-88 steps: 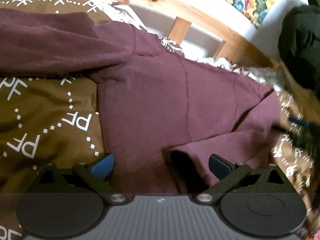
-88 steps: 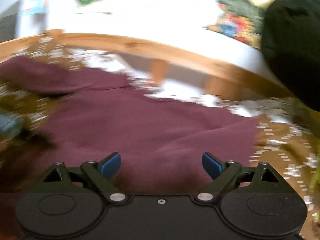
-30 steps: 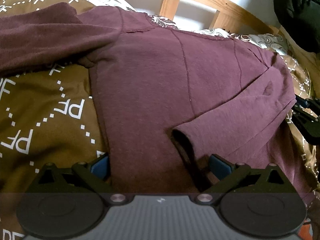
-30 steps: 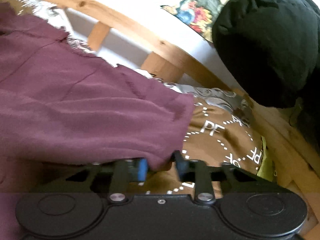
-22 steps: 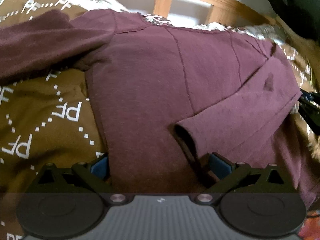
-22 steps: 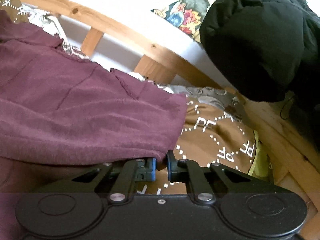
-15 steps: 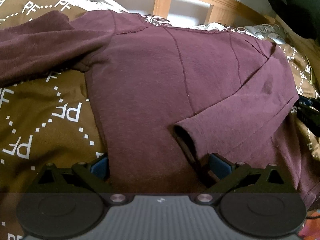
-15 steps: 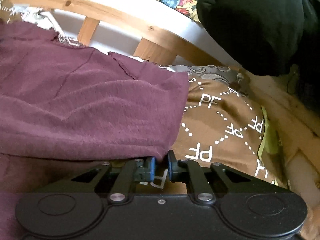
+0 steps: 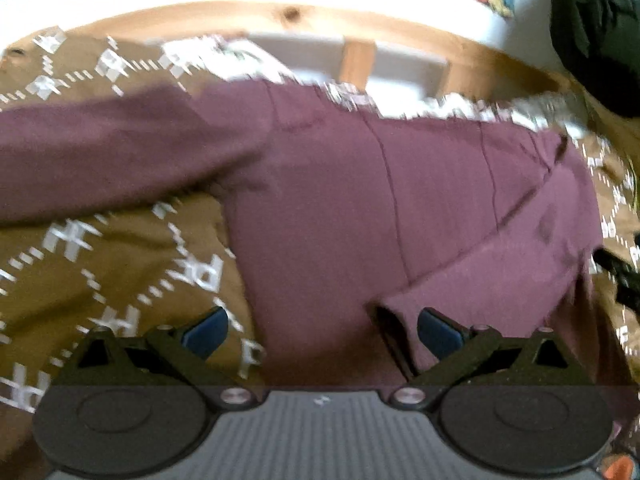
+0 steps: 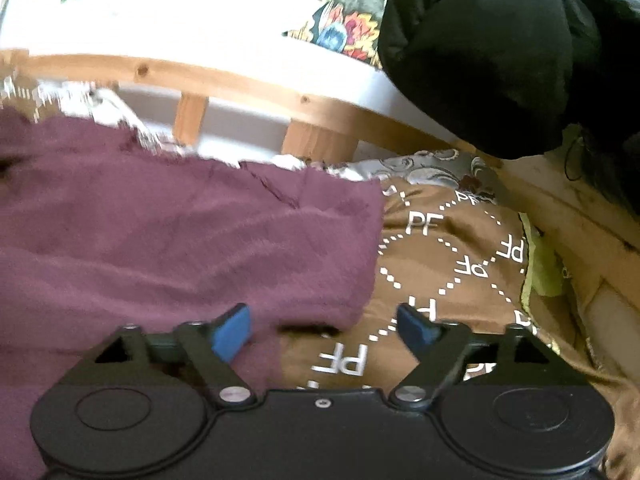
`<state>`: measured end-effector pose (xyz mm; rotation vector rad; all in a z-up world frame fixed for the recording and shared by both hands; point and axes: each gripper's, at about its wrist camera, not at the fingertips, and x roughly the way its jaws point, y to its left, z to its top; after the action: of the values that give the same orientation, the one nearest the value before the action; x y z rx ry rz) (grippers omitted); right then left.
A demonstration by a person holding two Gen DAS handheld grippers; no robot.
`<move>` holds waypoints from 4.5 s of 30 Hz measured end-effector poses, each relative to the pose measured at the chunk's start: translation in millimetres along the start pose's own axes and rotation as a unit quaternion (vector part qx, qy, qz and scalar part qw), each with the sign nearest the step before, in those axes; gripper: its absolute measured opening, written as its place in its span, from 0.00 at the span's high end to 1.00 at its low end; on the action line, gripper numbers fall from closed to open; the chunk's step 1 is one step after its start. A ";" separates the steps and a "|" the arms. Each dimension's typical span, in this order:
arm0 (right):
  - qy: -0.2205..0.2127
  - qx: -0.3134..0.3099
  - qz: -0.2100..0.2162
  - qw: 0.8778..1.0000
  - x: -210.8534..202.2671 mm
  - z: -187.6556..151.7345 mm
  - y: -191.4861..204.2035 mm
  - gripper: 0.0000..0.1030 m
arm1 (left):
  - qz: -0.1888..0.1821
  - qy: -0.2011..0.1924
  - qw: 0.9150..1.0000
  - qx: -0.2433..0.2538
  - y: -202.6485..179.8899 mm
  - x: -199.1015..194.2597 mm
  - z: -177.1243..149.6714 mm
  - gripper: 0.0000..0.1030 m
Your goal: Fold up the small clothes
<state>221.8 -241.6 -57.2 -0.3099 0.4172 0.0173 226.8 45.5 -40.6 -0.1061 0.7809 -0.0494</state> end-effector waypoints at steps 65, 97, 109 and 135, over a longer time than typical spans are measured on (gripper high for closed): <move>0.024 0.005 0.201 0.979 -59.6 19.8 110.8 0.01 | 0.253 -0.291 0.831 -0.401 212.6 -137.6 4.5 0.97; 0.063 0.092 0.111 0.988 -42.0 -17.7 4.3 0.01 | -0.127 -0.126 0.983 0.031 -16.4 -48.9 -37.4 0.96; 0.048 0.083 0.144 0.985 -32.9 6.8 20.3 0.01 | -0.207 -0.047 0.972 0.098 -30.7 -47.3 -46.3 0.58; 0.051 -0.010 0.274 0.960 -27.5 13.5 108.7 0.88 | 0.159 -0.137 0.959 -0.191 102.0 -47.9 4.9 0.01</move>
<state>193.3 -132.7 -66.2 -0.2069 0.5953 0.5512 196.8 151.2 -15.2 -0.3449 0.5141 0.4166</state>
